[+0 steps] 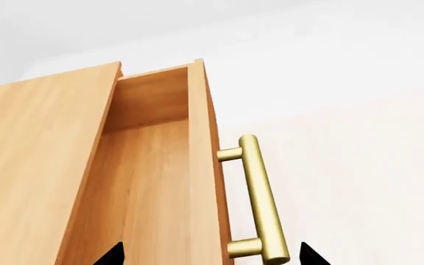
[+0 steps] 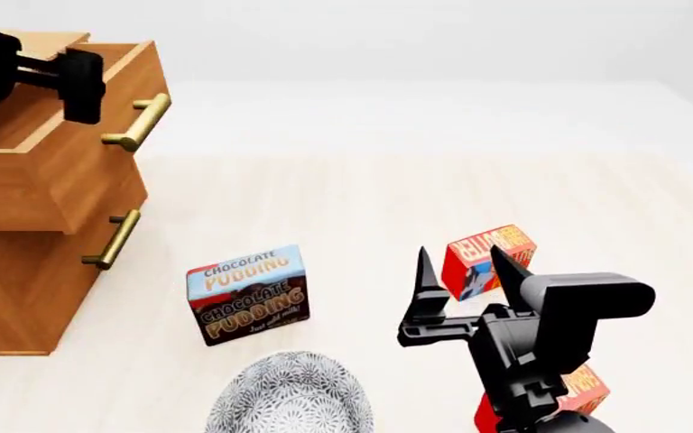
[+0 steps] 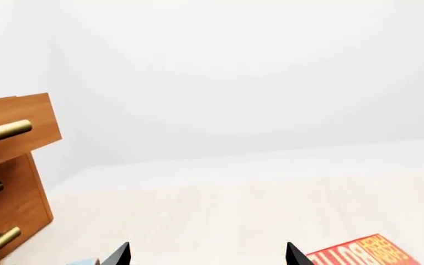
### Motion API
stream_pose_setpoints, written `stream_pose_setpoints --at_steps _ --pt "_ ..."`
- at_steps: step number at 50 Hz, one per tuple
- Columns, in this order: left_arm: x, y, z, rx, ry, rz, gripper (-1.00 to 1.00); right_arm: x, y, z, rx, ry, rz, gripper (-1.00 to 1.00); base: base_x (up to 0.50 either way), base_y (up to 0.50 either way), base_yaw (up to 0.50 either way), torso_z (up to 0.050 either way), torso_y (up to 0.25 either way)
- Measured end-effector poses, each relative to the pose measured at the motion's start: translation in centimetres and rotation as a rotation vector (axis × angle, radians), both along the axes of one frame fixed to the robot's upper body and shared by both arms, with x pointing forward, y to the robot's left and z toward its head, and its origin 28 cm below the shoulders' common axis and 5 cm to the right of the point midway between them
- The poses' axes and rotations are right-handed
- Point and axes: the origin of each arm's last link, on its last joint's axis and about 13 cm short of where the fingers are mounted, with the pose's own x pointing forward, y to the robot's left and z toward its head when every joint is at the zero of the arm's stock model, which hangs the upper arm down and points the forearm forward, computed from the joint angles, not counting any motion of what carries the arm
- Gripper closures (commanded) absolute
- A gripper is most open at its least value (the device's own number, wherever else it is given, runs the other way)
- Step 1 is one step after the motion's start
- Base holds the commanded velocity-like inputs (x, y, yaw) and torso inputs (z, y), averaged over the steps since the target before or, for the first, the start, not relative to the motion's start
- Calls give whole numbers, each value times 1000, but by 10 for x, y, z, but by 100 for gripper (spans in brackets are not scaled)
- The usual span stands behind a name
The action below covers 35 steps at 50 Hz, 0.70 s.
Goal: Put the butter at the front in the top drawer of the cabinet and close it.
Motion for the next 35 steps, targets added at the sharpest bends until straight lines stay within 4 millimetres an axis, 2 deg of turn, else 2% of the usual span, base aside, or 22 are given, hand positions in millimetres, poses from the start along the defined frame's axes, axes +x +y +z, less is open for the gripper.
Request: stream_pose_setpoints --at_steps 35 --pt "8 2 -18 -46 70 -30 -100 0 4 0 -7 4 12 -100 0 0 0 0 0"
